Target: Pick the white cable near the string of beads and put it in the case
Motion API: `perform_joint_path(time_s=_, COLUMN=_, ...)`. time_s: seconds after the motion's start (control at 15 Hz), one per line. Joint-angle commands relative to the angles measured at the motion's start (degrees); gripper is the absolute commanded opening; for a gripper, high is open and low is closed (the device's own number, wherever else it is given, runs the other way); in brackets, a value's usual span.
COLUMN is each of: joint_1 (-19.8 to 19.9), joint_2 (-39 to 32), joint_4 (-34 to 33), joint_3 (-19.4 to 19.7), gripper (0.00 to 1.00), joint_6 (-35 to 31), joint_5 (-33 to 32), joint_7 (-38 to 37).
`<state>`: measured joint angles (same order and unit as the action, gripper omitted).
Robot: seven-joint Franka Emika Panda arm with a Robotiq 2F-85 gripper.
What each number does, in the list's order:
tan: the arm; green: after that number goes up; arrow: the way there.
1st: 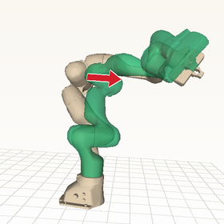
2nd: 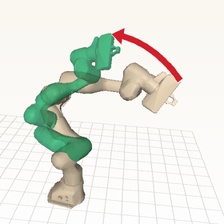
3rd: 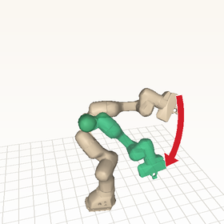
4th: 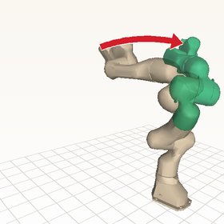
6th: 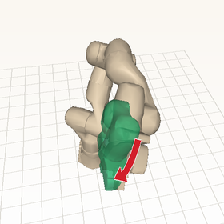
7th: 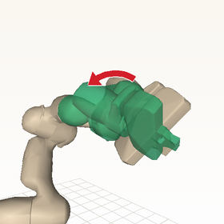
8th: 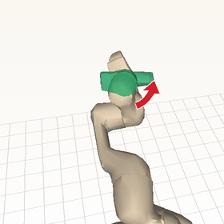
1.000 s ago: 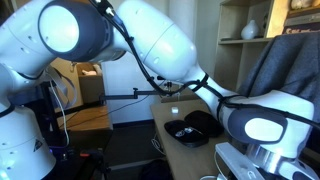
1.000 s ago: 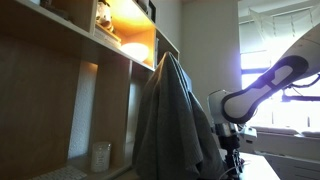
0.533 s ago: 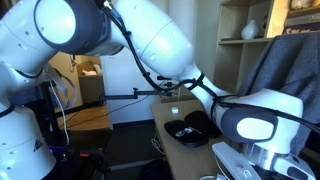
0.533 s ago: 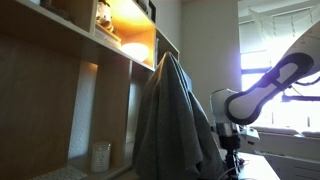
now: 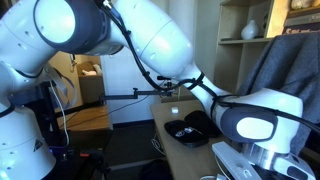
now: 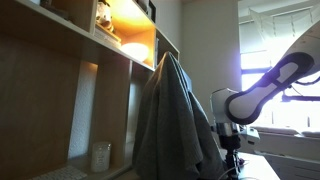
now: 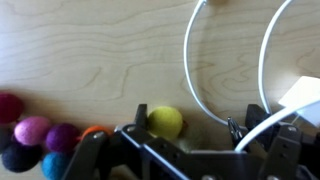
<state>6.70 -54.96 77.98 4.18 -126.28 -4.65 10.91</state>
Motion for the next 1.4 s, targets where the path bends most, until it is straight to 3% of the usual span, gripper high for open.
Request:
perform_joint_path(time_s=0.0, joint_1=0.3, joint_2=-0.1, joint_4=-0.3, joint_3=-0.4, gripper=1.0, joint_6=0.2, joint_5=-0.4, joint_7=-0.2)
perform_joint_path(time_s=0.53, joint_1=0.6, joint_2=0.0, joint_4=-0.1, joint_3=-0.6, gripper=1.0, joint_6=0.0, joint_5=-0.1, joint_7=0.0)
perform_joint_path(time_s=1.33, joint_1=-0.2, joint_2=5.6, joint_4=8.0, joint_3=-1.0, gripper=1.0, joint_6=-6.9, joint_5=-0.7, joint_7=-0.1)
